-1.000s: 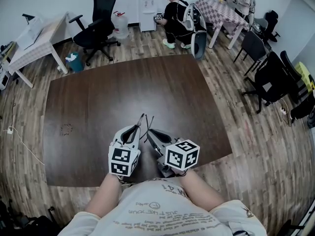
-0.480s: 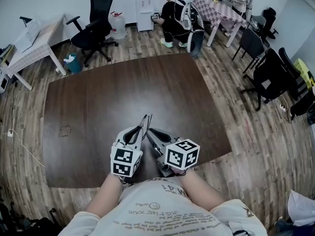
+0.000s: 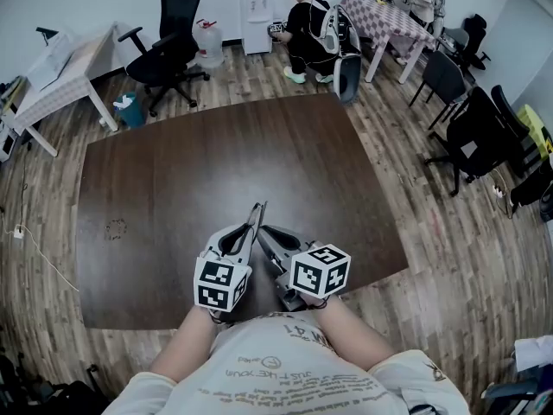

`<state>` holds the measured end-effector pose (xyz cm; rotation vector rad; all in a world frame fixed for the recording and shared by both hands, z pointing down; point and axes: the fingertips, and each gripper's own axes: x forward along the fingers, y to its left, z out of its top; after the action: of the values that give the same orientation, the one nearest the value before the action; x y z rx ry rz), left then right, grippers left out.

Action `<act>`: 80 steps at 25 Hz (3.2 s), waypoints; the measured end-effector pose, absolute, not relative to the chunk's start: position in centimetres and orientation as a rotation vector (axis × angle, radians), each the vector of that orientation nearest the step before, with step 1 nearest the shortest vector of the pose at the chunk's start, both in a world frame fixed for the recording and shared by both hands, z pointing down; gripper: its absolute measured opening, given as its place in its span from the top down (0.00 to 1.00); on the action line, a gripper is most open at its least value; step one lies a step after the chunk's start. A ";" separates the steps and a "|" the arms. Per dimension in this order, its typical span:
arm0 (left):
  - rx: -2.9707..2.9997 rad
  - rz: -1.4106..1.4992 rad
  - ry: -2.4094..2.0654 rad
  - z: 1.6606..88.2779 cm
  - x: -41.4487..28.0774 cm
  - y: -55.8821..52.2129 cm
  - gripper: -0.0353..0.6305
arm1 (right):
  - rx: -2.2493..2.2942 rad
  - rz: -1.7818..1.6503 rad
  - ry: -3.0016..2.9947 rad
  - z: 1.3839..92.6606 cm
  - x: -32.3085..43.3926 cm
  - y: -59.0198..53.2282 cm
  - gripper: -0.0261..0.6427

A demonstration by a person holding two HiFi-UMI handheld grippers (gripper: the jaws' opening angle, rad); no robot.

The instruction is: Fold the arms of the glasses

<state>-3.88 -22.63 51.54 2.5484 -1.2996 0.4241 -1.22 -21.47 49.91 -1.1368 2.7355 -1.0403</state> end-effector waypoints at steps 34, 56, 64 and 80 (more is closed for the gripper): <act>2.386 1.014 -1.662 60.4 -10.1 -28.7 0.89 | -1.263 -1.044 2.756 52.2 0.8 -23.9 0.92; 2.394 1.720 -1.442 70.9 -10.4 -32.2 0.89 | -1.372 -1.119 2.712 54.6 3.8 -25.8 0.92; 2.399 1.579 -1.416 70.9 -10.1 -31.9 0.78 | -1.382 -1.104 2.713 54.8 3.4 -25.9 0.92; 2.427 0.532 -1.542 54.5 -8.9 -26.2 0.93 | -1.440 -0.784 2.763 49.8 0.1 -23.4 0.92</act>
<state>-8.85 -26.24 54.45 2.4274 -1.5423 0.5316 0.14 -23.37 49.77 -1.4396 2.7632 -0.7836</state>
